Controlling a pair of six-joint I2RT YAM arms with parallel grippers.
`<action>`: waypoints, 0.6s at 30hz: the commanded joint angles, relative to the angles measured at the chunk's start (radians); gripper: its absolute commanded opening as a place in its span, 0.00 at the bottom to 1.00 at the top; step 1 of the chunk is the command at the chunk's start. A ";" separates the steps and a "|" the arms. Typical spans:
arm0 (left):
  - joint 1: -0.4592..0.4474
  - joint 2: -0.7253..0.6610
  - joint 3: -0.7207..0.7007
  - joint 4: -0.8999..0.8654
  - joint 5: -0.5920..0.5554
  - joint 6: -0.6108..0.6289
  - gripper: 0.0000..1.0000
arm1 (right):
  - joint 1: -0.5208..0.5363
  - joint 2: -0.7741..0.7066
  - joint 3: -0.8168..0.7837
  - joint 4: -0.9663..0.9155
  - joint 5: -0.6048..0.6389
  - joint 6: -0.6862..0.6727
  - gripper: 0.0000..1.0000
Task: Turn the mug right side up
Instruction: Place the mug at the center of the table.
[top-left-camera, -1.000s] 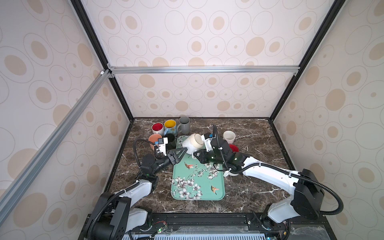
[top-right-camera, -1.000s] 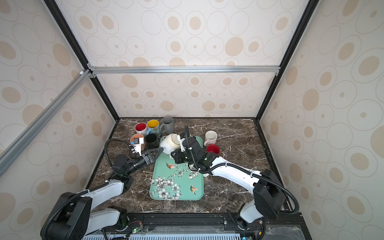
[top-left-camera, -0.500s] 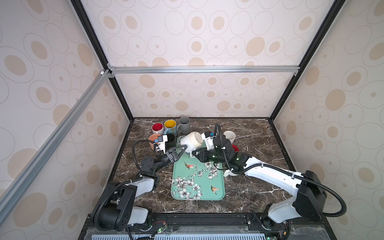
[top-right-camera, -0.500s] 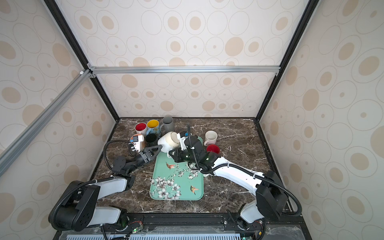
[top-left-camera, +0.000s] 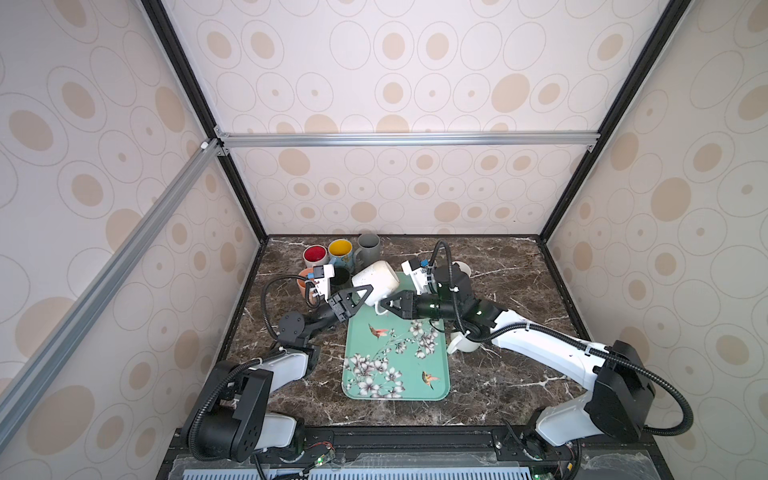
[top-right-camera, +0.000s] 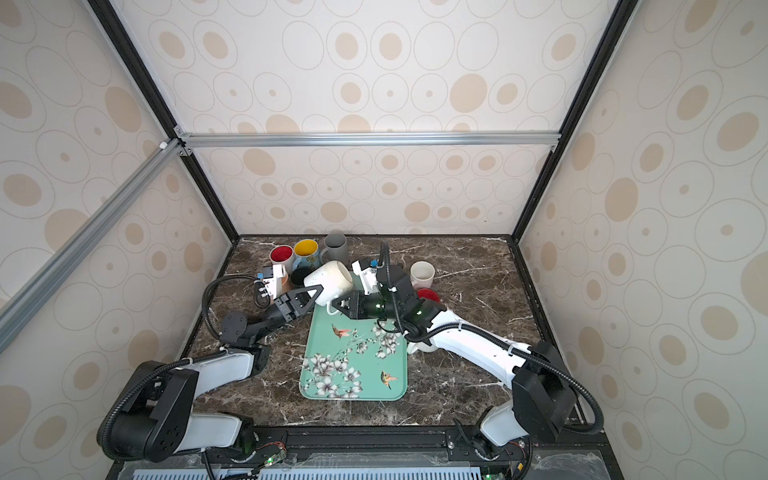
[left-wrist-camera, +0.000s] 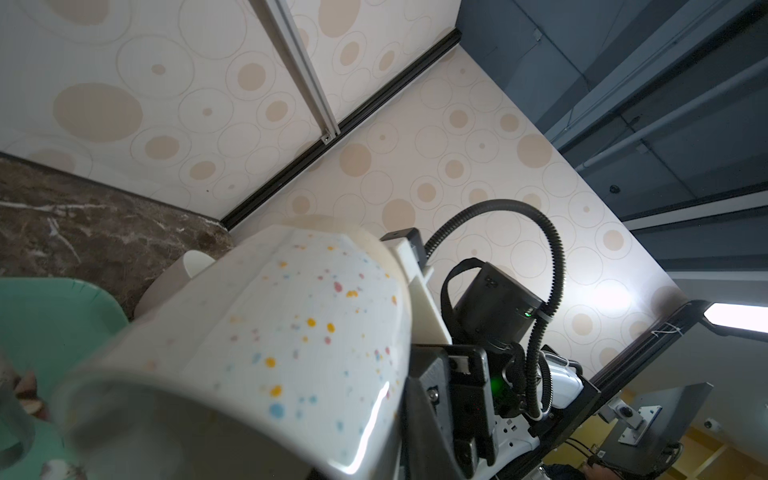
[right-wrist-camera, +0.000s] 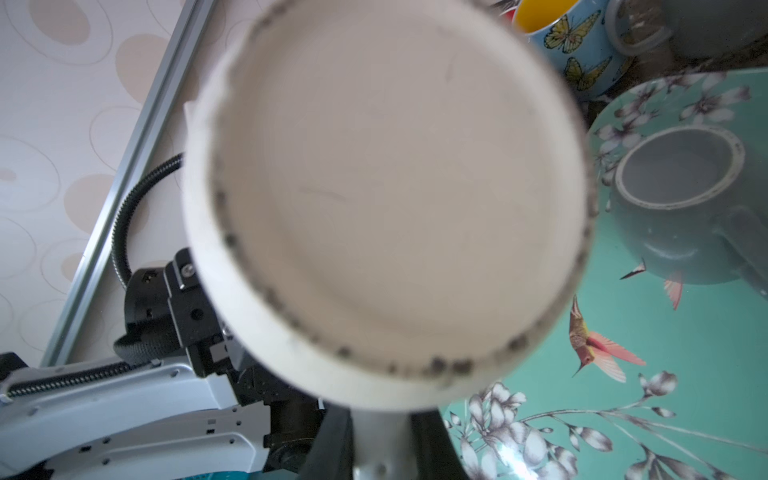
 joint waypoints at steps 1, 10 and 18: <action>-0.024 -0.014 0.058 0.203 0.076 -0.078 0.08 | 0.001 0.024 0.028 0.080 0.005 -0.017 0.06; -0.024 -0.057 0.072 0.074 0.075 -0.011 0.00 | -0.004 -0.020 0.041 -0.073 0.094 -0.100 0.45; -0.029 -0.235 0.154 -0.650 -0.053 0.412 0.00 | -0.018 -0.143 0.049 -0.357 0.300 -0.246 0.47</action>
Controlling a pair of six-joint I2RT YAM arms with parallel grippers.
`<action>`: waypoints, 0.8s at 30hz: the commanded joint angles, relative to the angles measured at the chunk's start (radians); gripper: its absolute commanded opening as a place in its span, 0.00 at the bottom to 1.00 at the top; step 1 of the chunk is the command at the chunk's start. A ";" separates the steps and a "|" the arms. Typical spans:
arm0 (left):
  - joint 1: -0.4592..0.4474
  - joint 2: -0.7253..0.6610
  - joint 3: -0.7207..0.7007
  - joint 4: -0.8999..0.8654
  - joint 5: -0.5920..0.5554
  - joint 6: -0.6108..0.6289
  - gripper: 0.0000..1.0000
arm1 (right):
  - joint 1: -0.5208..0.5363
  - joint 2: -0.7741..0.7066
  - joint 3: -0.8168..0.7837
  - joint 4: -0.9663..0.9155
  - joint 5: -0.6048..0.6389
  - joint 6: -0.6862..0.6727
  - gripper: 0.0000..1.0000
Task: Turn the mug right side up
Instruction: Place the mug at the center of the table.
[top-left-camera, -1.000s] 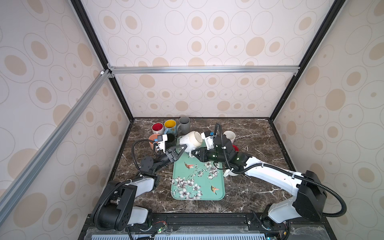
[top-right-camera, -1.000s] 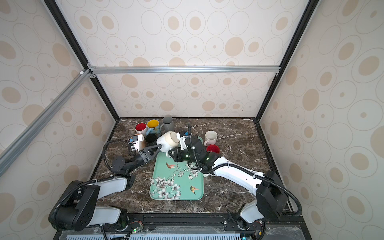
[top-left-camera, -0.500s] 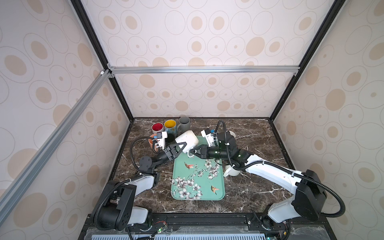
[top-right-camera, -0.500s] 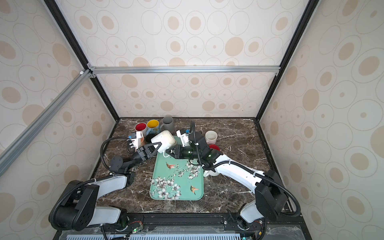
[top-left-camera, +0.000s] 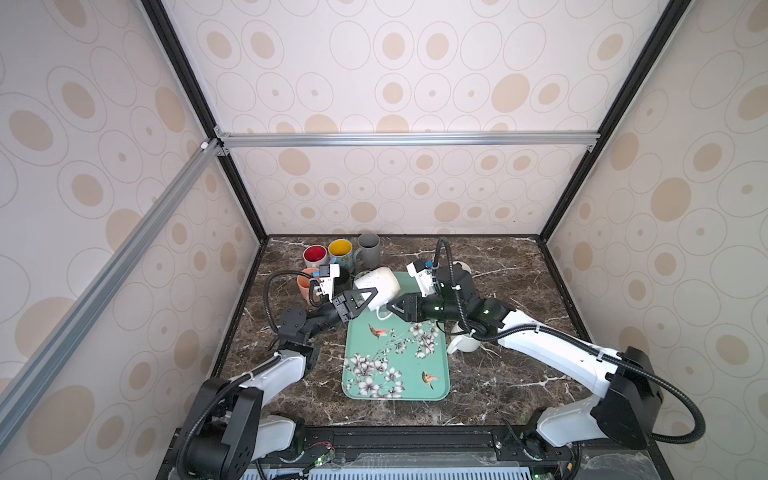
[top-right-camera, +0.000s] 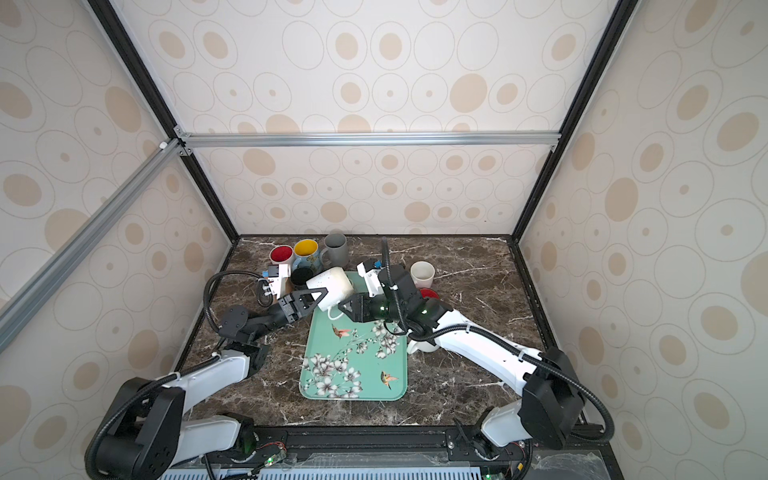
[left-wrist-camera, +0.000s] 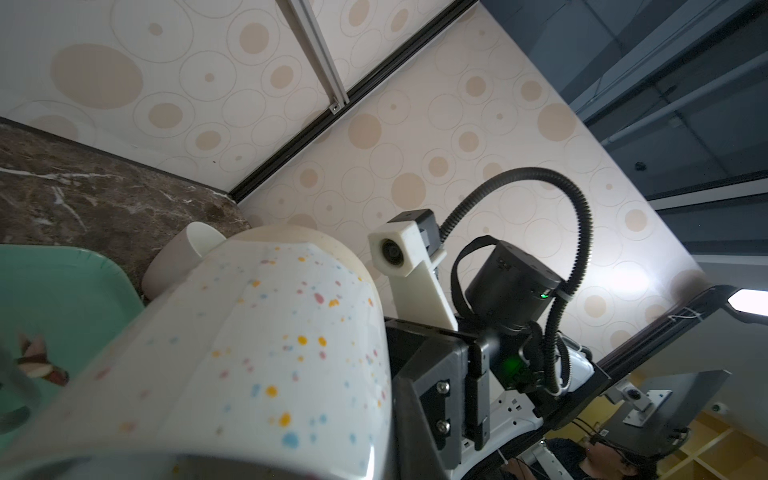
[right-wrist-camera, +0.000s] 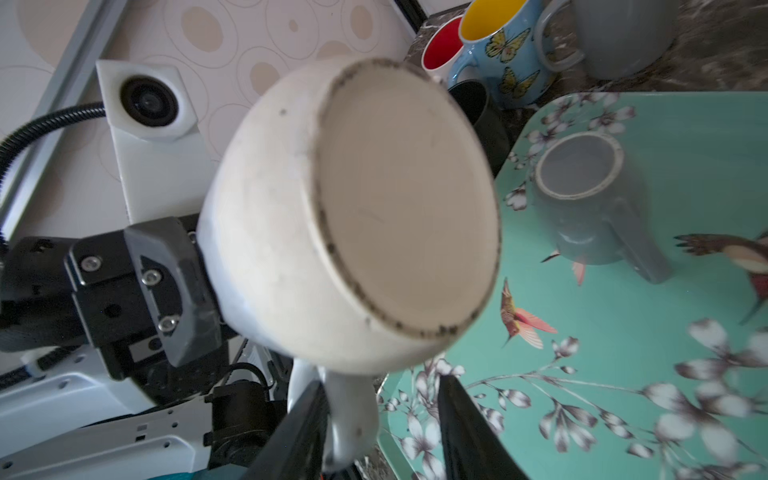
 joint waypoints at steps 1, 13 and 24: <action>-0.015 -0.106 0.138 -0.374 -0.085 0.306 0.00 | -0.018 -0.076 0.025 -0.151 0.153 -0.096 0.47; -0.315 -0.062 0.382 -0.960 -0.370 0.632 0.00 | -0.177 -0.266 -0.026 -0.400 0.302 -0.165 0.49; -0.693 0.247 0.745 -1.370 -0.642 0.873 0.00 | -0.489 -0.398 -0.122 -0.526 0.225 -0.202 0.51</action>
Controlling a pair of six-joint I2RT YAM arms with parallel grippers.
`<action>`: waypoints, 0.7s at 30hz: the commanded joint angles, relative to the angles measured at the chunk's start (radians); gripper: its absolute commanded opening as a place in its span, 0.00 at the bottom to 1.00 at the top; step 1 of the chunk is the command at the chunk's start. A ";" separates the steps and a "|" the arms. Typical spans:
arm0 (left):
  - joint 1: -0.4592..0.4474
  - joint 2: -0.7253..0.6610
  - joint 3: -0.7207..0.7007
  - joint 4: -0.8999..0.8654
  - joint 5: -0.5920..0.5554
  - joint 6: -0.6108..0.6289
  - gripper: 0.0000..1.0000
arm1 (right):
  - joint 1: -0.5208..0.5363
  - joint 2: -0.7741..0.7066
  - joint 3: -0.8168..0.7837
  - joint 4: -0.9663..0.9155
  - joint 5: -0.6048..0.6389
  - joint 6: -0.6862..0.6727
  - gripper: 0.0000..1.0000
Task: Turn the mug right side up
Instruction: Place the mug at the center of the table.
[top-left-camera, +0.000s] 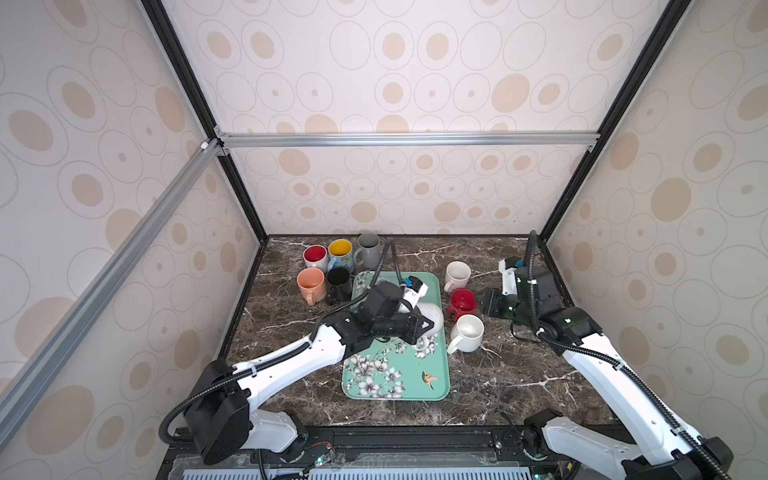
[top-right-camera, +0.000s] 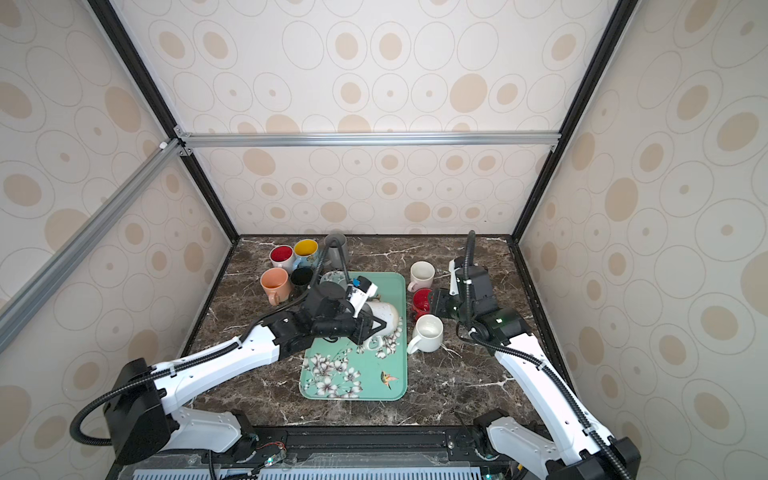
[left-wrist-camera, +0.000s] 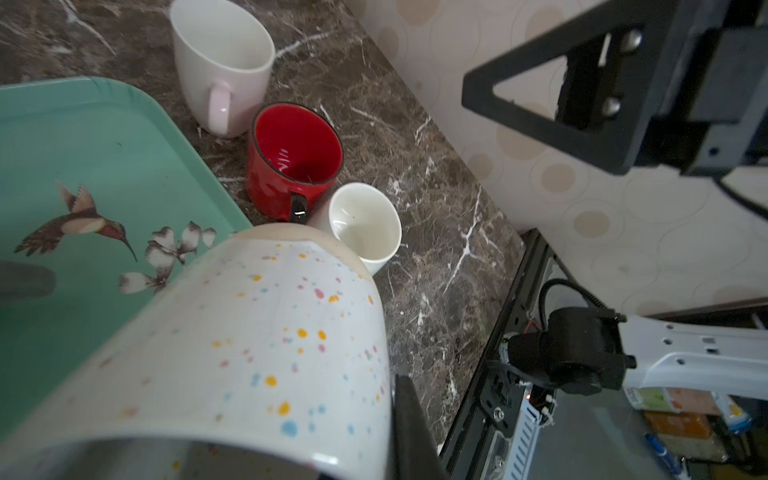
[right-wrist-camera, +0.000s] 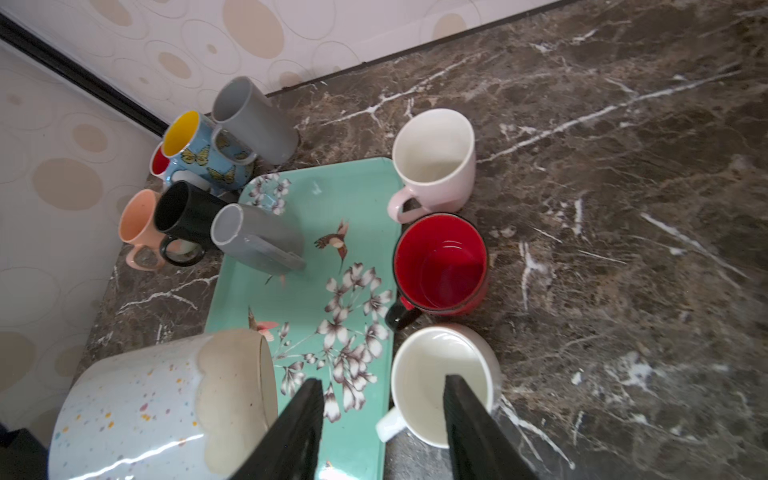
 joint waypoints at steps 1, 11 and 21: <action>-0.083 0.079 0.173 -0.096 -0.103 0.150 0.00 | -0.036 -0.043 -0.016 -0.074 -0.011 -0.043 0.51; -0.284 0.456 0.657 -0.402 -0.206 0.341 0.00 | -0.122 -0.137 -0.072 -0.129 0.071 -0.098 0.53; -0.349 0.712 0.943 -0.612 -0.250 0.409 0.00 | -0.183 -0.185 -0.091 -0.192 0.165 -0.160 0.57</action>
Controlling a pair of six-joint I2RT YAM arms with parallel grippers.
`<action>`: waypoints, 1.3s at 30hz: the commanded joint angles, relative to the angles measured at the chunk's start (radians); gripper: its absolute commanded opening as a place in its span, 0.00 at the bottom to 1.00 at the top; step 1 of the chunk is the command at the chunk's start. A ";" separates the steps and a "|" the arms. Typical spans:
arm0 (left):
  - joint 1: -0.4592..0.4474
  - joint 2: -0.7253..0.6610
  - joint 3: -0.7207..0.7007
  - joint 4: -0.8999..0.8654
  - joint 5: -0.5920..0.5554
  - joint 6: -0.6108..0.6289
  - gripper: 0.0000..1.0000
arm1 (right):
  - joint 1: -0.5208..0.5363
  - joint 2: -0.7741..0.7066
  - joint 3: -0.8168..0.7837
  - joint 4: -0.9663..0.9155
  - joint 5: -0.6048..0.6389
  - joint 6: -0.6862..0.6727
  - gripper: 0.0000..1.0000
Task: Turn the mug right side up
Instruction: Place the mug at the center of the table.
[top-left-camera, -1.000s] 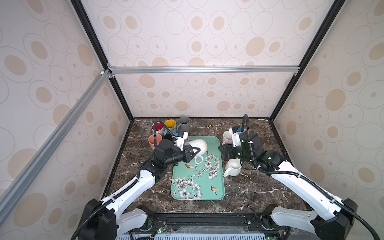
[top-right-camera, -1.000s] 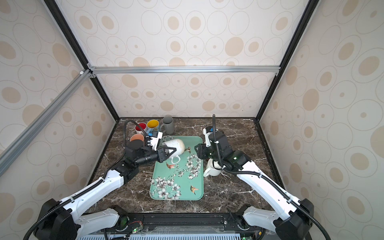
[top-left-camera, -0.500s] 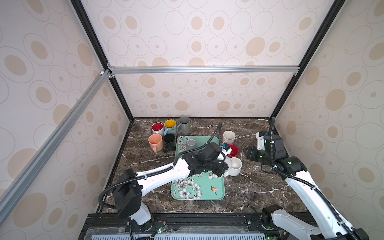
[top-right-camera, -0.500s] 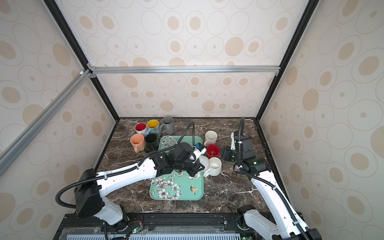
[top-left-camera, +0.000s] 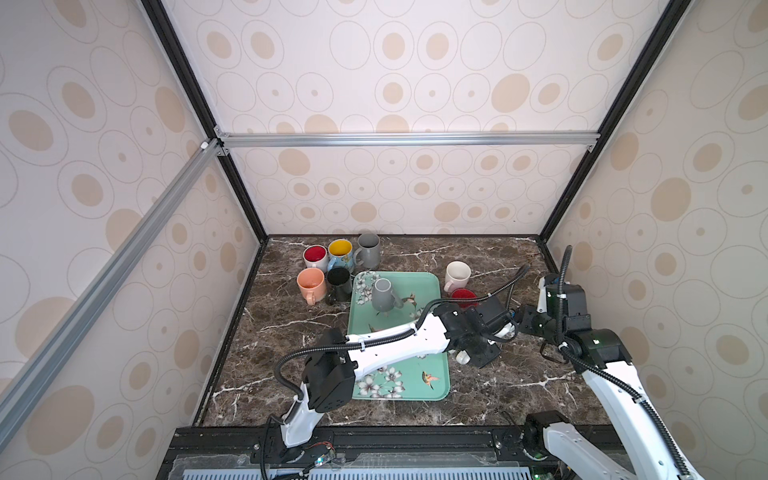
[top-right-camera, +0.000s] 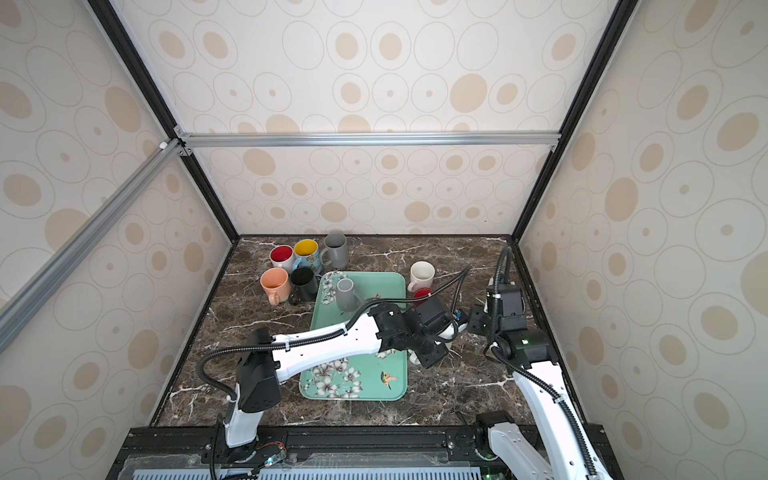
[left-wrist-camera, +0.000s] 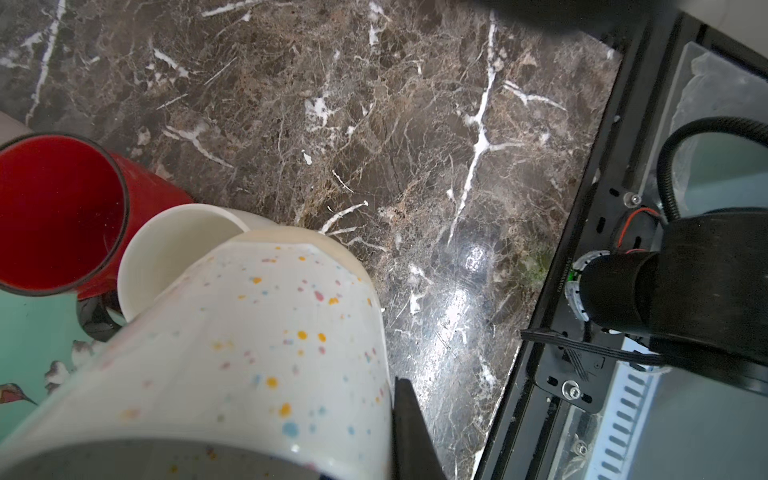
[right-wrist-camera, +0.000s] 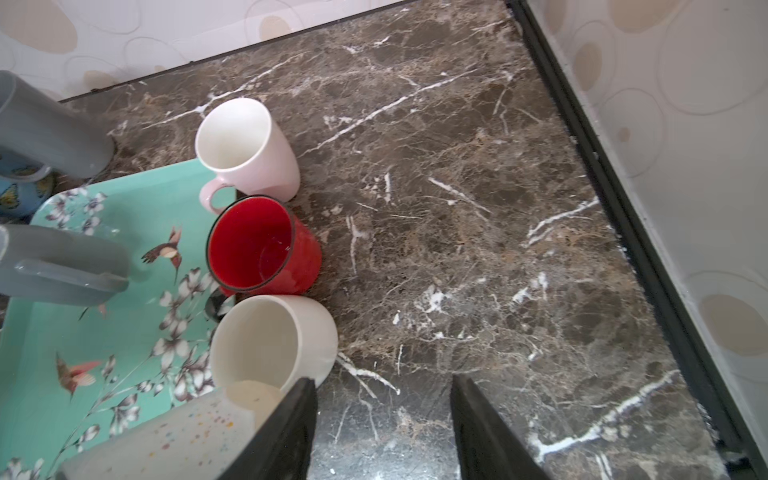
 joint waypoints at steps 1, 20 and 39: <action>-0.035 0.067 0.081 -0.008 0.001 0.088 0.00 | 0.015 -0.017 -0.014 -0.023 -0.022 -0.036 0.58; -0.034 0.053 0.111 -0.018 -0.034 0.084 0.00 | -0.001 -0.068 -0.032 -0.006 -0.053 -0.064 0.60; -0.034 -0.322 -0.366 0.330 0.001 0.037 0.00 | -0.002 -0.020 0.015 -0.036 -0.039 -0.100 0.59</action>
